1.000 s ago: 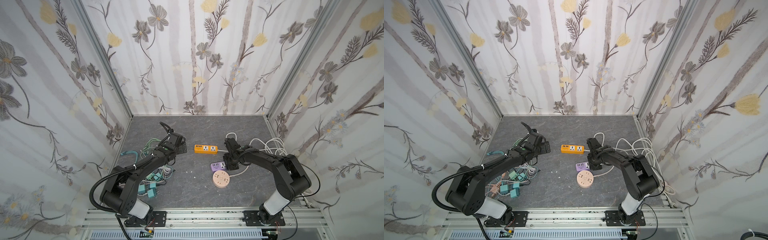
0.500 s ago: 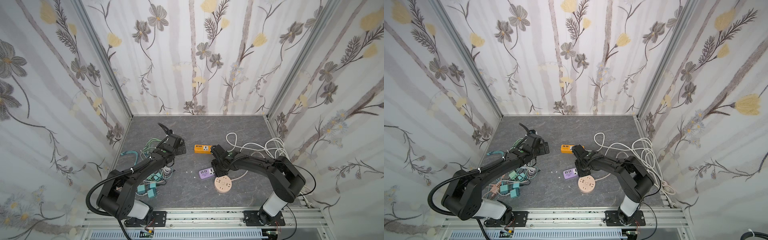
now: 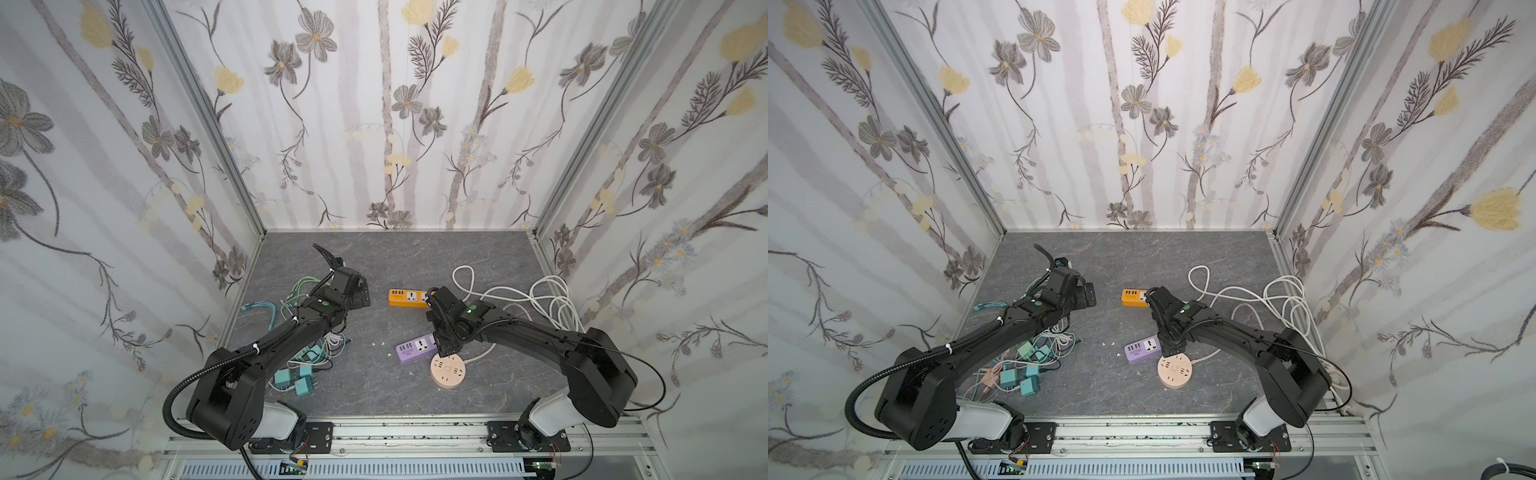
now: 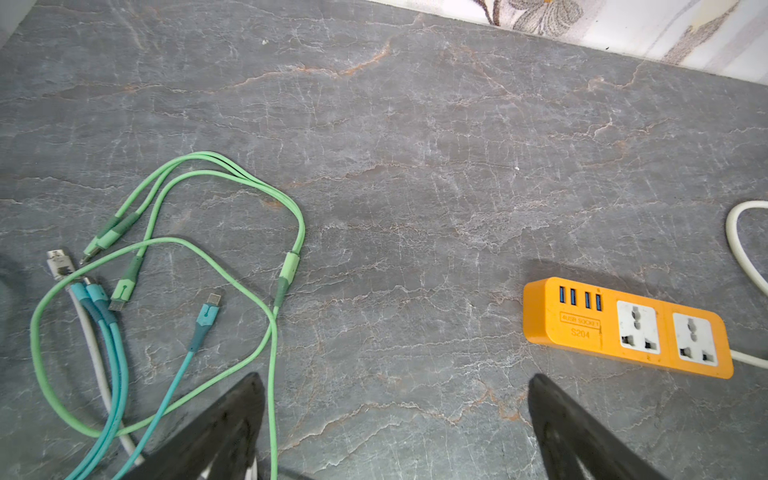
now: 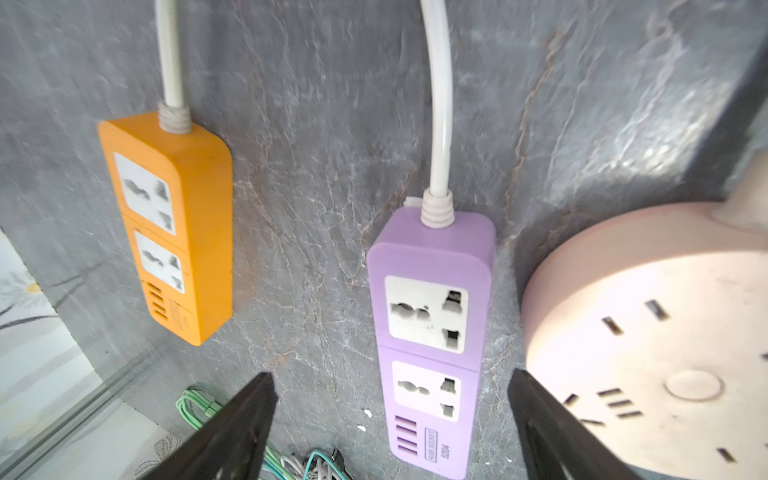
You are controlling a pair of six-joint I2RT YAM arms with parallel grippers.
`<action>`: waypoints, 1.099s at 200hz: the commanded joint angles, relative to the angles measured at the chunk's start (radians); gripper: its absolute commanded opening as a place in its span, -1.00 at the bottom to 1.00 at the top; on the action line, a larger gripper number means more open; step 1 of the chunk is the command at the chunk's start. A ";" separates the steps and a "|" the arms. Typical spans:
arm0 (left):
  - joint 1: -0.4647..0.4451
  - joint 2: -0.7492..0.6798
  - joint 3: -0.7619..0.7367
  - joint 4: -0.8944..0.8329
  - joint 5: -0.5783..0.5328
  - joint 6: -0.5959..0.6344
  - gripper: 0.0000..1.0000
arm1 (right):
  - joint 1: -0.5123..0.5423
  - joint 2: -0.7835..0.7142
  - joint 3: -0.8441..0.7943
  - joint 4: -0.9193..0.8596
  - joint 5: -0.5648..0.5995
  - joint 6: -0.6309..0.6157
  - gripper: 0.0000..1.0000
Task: Insert the plug
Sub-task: 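Carry the purple power strip toward the center beside the pink socket, then open and lift the right gripper while the left arm lowers toward cables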
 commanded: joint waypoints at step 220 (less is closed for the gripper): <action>0.132 -0.219 0.039 -0.946 -0.024 -0.526 0.86 | -0.030 -0.307 -0.148 0.516 0.382 -1.336 0.99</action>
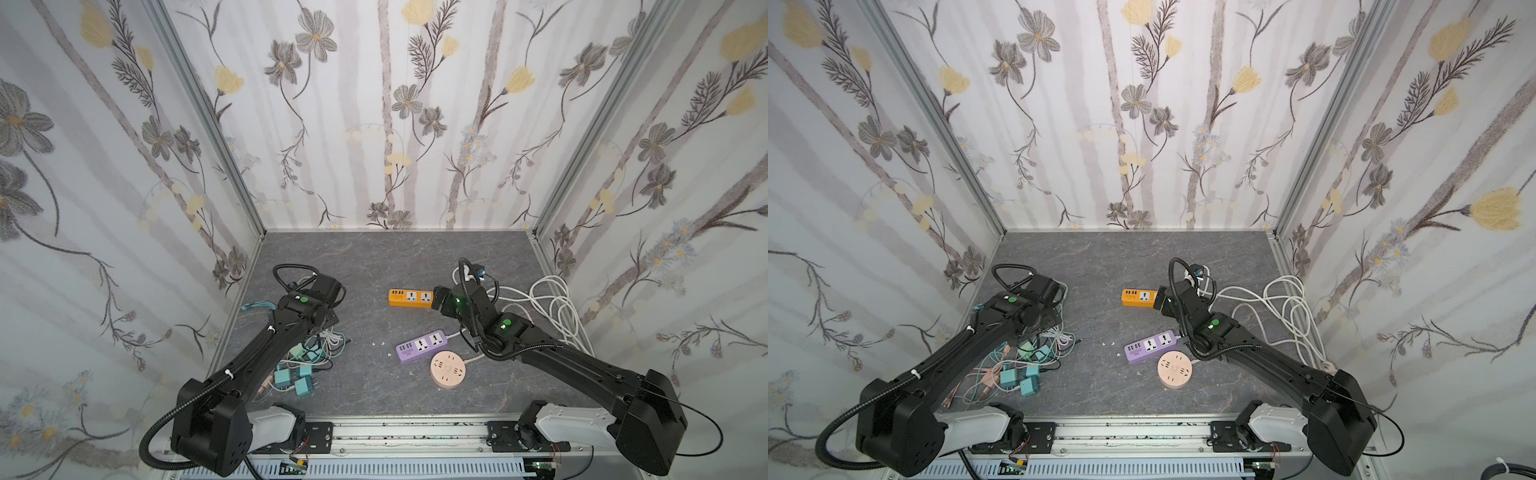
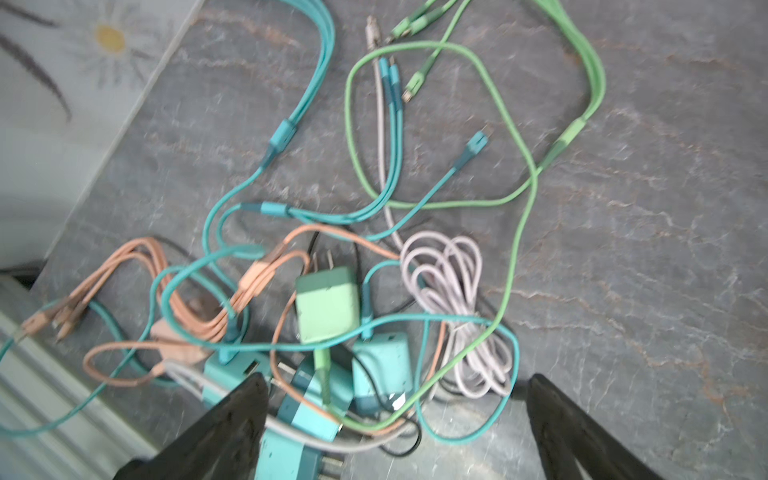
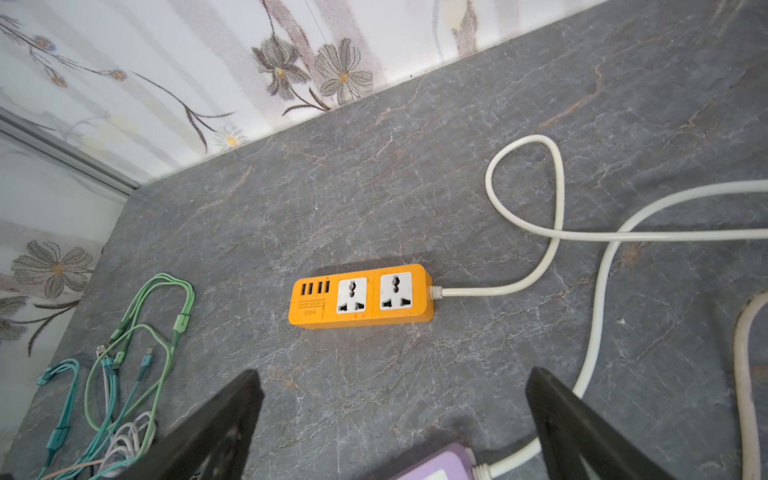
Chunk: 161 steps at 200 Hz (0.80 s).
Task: Insert the plug
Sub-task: 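Open and lift the right gripper while the left arm lowers toward cables, then lower the left gripper into the cable pile and grasp a teal charger plug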
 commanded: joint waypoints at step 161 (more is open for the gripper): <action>0.181 -0.070 -0.401 0.079 0.326 -0.480 0.14 | -0.033 -0.025 -0.078 0.176 0.010 -0.083 0.99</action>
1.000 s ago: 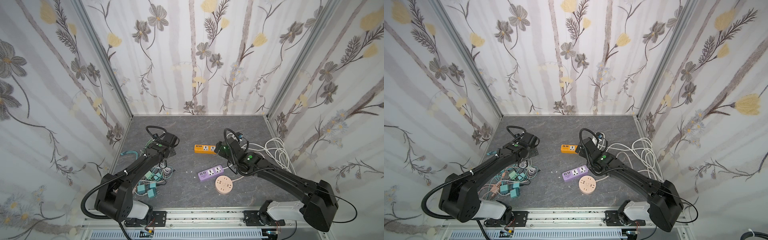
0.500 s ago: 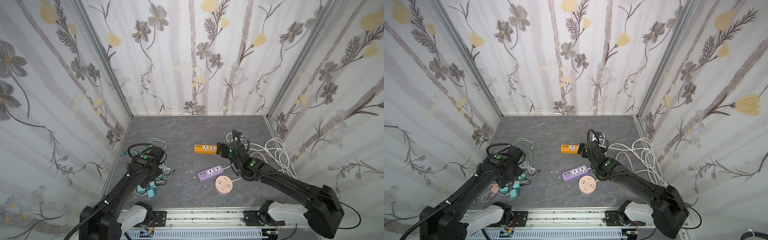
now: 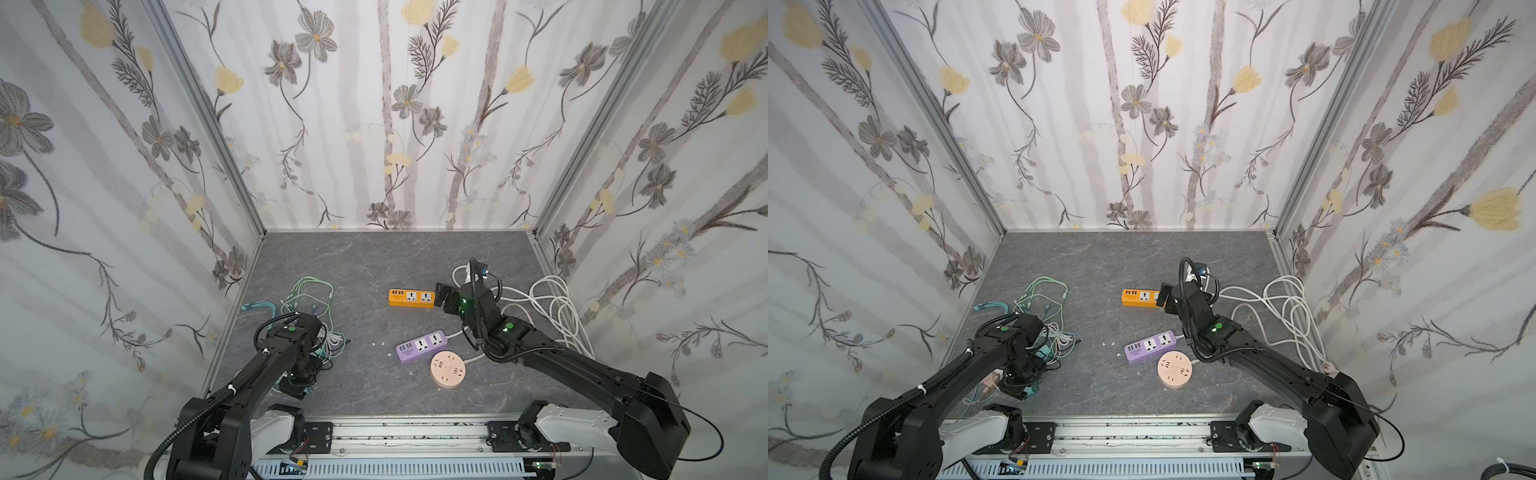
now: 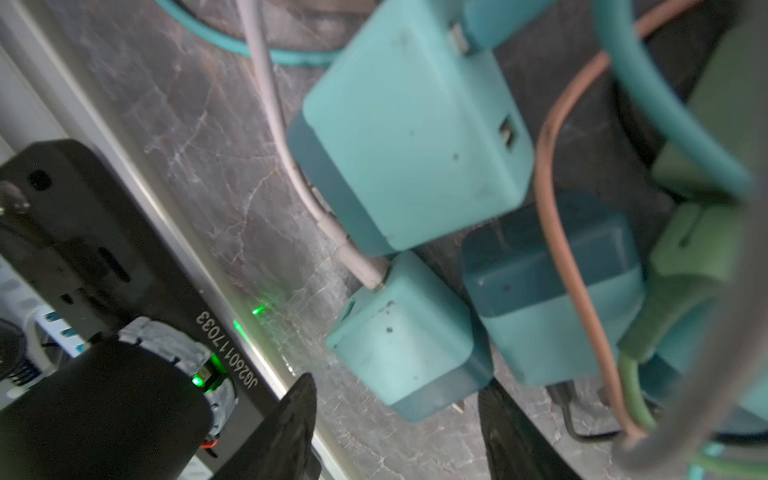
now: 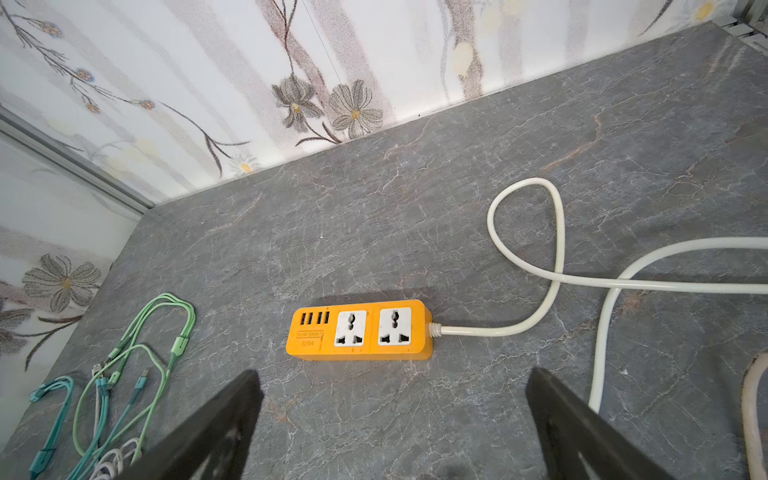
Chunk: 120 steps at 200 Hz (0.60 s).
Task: Insert the plug
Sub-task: 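Lower the left gripper into the cable pile and grasp a teal charger plug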
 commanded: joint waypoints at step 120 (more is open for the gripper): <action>0.060 0.359 0.231 0.371 -0.188 0.463 -0.05 | -0.012 0.007 0.028 -0.037 0.010 0.036 0.99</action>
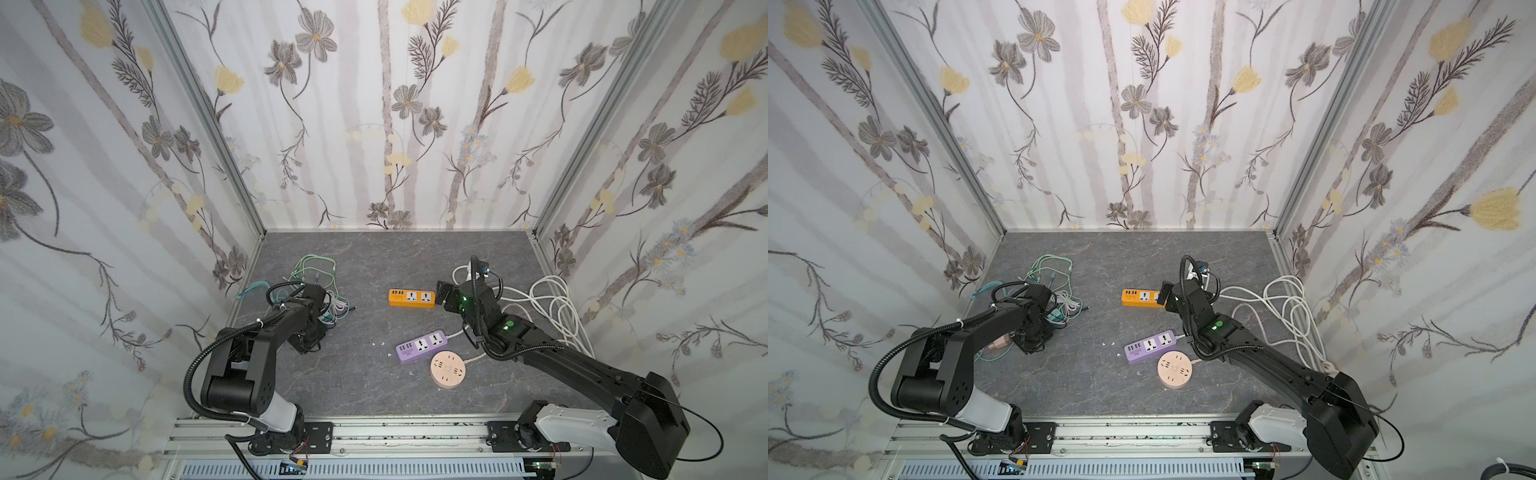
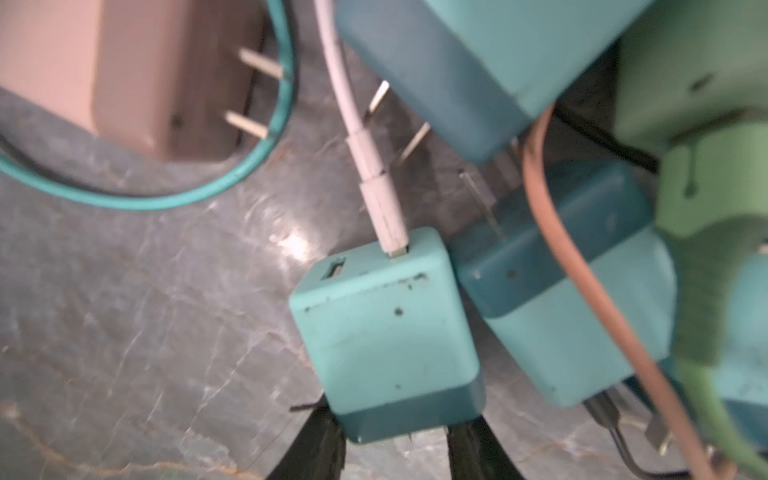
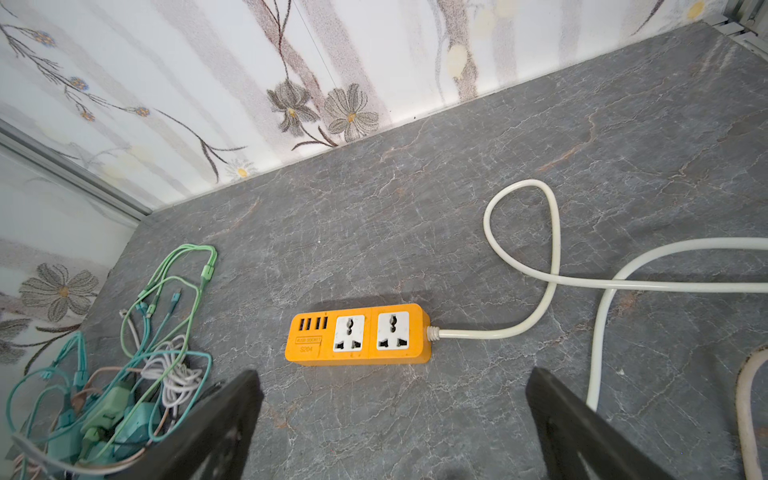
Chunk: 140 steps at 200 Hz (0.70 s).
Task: Insert the plug
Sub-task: 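Lower the left gripper into the cable pile and grasp a teal charger plug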
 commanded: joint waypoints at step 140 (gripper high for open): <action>0.064 -0.037 -0.017 0.093 -0.106 0.047 0.49 | -0.009 0.030 0.037 0.000 -0.027 0.014 0.99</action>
